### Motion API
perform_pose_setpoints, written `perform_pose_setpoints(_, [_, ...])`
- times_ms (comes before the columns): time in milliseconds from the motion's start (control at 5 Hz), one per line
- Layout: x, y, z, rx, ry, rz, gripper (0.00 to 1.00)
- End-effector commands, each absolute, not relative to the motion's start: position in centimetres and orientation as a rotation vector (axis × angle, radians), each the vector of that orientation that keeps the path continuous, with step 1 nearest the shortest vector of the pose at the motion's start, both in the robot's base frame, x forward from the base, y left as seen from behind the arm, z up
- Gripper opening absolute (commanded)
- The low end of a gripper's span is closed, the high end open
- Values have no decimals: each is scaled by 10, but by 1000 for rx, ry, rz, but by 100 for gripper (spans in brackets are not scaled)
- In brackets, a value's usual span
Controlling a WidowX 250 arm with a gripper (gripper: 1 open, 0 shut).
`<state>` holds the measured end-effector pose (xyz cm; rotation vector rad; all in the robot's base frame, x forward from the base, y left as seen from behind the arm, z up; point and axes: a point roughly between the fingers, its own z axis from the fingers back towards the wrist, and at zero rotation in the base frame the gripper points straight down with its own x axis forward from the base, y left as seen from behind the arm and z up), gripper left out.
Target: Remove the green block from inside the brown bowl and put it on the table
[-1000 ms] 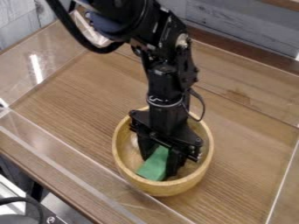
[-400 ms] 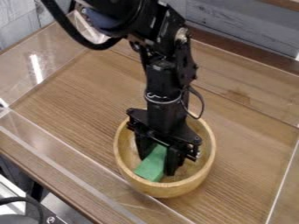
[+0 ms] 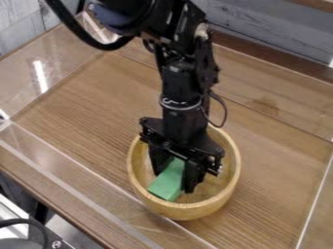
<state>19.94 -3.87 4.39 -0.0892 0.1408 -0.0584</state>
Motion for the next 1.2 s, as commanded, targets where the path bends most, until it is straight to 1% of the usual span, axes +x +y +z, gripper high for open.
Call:
perform_pose_setpoints(0, [206, -37, 60, -100, 103, -49, 0])
perform_pose_setpoints(1000, [206, -33, 89, -134, 101, -20, 0])
